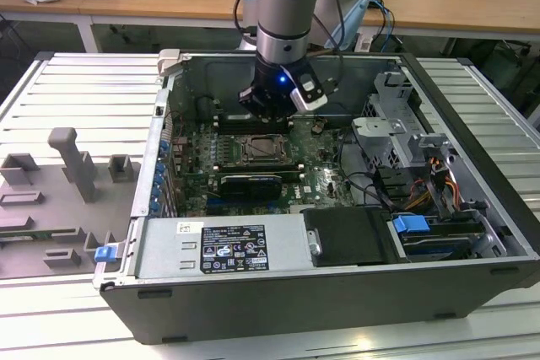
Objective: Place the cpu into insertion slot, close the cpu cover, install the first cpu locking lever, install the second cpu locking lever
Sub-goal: 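Install the first cpu locking lever, then install the second cpu locking lever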
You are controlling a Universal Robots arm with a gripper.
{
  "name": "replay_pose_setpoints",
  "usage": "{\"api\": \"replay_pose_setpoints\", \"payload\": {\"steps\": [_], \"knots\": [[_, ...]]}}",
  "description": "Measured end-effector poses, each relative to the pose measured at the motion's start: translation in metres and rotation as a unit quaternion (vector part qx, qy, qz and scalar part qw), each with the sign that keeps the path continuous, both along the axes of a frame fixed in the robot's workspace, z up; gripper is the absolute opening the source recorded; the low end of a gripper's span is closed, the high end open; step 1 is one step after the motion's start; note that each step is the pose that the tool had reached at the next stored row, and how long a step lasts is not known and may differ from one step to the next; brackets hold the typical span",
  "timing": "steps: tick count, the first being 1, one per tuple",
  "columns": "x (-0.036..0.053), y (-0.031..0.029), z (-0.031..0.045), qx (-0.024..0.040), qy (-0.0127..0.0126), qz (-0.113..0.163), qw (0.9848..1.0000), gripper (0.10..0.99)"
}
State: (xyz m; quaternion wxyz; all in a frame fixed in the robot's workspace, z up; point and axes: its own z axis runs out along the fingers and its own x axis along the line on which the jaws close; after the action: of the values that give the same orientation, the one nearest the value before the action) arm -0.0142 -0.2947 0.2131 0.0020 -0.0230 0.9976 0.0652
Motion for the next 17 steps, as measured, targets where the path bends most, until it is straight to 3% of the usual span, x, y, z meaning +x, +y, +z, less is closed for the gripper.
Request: {"api": "replay_pose_setpoints", "payload": {"steps": [17], "knots": [[0.0000, -0.0098, 0.0000, 0.0000, 0.0000, 0.000, 1.0000, 0.106]]}}
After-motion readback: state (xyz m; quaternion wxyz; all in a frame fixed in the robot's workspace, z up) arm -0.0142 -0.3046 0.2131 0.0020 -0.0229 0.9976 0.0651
